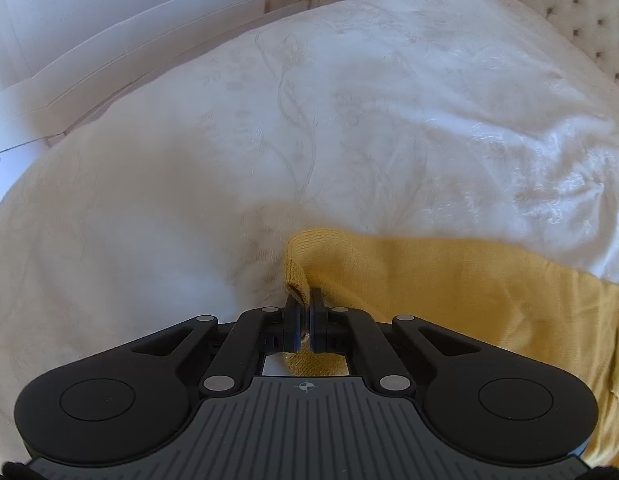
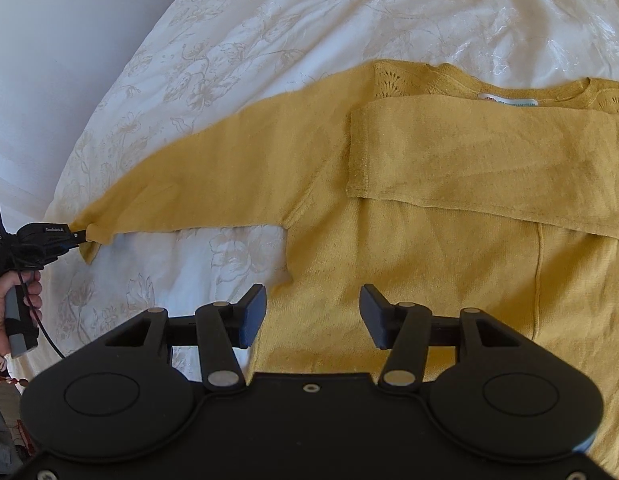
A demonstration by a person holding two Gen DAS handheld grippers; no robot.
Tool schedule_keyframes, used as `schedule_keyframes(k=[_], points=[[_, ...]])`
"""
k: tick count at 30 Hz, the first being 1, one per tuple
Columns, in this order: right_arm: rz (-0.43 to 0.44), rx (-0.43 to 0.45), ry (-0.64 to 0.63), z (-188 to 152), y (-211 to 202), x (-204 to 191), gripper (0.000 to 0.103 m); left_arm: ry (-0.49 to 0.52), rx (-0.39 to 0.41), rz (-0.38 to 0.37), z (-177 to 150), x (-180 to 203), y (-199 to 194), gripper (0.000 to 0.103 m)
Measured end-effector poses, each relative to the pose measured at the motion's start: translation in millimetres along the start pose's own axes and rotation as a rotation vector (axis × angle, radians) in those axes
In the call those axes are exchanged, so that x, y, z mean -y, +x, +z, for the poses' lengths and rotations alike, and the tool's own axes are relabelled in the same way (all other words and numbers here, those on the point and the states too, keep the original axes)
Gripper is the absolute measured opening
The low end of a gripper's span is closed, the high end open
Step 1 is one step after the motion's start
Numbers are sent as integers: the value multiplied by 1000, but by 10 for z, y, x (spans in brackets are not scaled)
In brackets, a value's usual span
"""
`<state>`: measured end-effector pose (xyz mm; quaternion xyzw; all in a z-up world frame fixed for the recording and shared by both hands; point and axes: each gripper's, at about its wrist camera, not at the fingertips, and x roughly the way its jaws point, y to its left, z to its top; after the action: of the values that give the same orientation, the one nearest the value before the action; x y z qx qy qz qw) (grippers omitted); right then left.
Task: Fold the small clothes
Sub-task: 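Grasp the cuff with the left tool, lift and fold it across the body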
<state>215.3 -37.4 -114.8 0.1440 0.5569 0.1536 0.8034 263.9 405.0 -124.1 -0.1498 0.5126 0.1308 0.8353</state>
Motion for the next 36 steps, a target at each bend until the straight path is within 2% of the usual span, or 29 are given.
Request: schedule_keyframes(k=[3,7,11,14,15,17,21,23,25,26,30,33,36], points=[[5,5,20,16,0,22,59,48,-3,4,235,-82,-141,3],[20,5,46,49,45,21,59,52,-17,-12,460,-194,-173,3],[30,2,45,63,89,-8,59,87,-47,5,453,-135,-36,5],[31,1,29,66,87,-30,59,76,-62,30,367,-111,125,6],[29,3,23,69,80,-33,59,64,-65,40,329,-117,174,9],[25,6,13,67,56,-32,59,46,-65,64,274,-119,260,23],[20,7,12,52,6,16,59,50,-49,80,225,-74,344,30],[16,6,15,37,-7,41,59,65,-42,83,215,-33,340,24],[18,2,22,15,-18,71,59,61,-49,81,221,-4,296,3],[21,2,25,-2,-27,82,59,41,-44,77,225,8,245,3],[32,1,22,-99,-69,129,59,-64,-1,-43,240,183,-126,3],[42,-1,26,-205,-113,208,59,-42,40,-132,232,502,-497,3],[58,-4,43,-334,-169,328,59,-36,65,-252,213,896,-865,3]])
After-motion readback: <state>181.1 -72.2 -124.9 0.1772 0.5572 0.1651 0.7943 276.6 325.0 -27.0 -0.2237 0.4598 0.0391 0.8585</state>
